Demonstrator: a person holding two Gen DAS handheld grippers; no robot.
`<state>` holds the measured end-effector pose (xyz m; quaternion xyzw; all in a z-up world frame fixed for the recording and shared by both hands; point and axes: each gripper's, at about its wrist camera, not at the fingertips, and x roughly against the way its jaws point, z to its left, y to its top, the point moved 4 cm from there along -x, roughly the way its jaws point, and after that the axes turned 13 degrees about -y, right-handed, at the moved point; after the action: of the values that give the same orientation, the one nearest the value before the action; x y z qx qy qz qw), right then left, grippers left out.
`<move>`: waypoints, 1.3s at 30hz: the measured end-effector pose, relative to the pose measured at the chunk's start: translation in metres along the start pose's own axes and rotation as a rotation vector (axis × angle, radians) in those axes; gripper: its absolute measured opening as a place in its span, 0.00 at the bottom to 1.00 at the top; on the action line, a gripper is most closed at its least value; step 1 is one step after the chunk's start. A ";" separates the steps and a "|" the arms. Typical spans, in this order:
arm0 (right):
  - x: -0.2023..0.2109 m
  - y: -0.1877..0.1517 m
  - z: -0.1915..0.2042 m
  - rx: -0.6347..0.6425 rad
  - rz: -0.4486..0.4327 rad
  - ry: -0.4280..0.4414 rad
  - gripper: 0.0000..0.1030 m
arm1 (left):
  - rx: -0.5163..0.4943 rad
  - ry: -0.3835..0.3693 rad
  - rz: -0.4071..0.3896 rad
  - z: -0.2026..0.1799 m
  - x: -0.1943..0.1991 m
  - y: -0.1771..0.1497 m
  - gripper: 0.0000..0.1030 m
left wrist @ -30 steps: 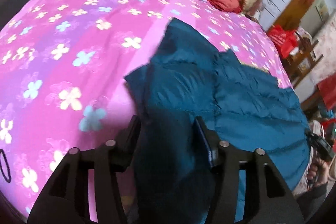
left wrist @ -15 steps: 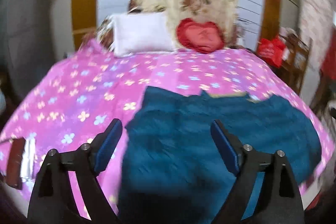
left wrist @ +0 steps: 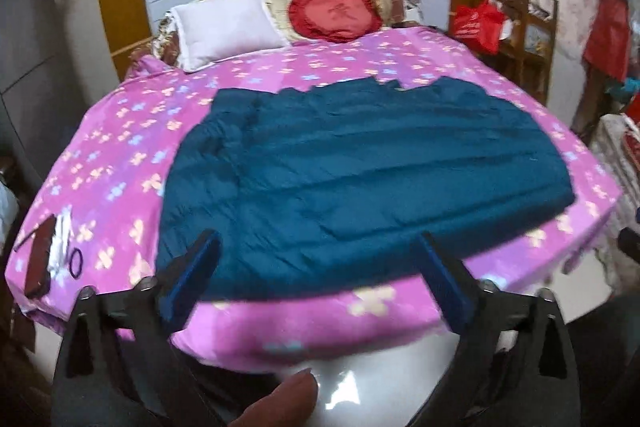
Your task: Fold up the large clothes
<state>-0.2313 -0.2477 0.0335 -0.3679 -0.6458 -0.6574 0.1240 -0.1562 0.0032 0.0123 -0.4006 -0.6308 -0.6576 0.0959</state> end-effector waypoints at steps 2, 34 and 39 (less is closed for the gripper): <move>0.014 -0.003 -0.003 0.009 -0.011 -0.008 0.95 | -0.004 -0.028 0.012 -0.013 0.009 -0.005 1.00; 0.054 -0.014 -0.012 0.011 -0.056 -0.027 0.95 | -0.006 -0.004 0.051 -0.044 0.028 -0.019 1.00; 0.054 -0.013 -0.010 0.016 -0.053 -0.028 0.95 | 0.001 -0.003 0.051 -0.043 0.027 -0.020 1.00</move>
<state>-0.2805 -0.2383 0.0593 -0.3587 -0.6622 -0.6502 0.1001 -0.2040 -0.0218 0.0202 -0.4173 -0.6210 -0.6540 0.1121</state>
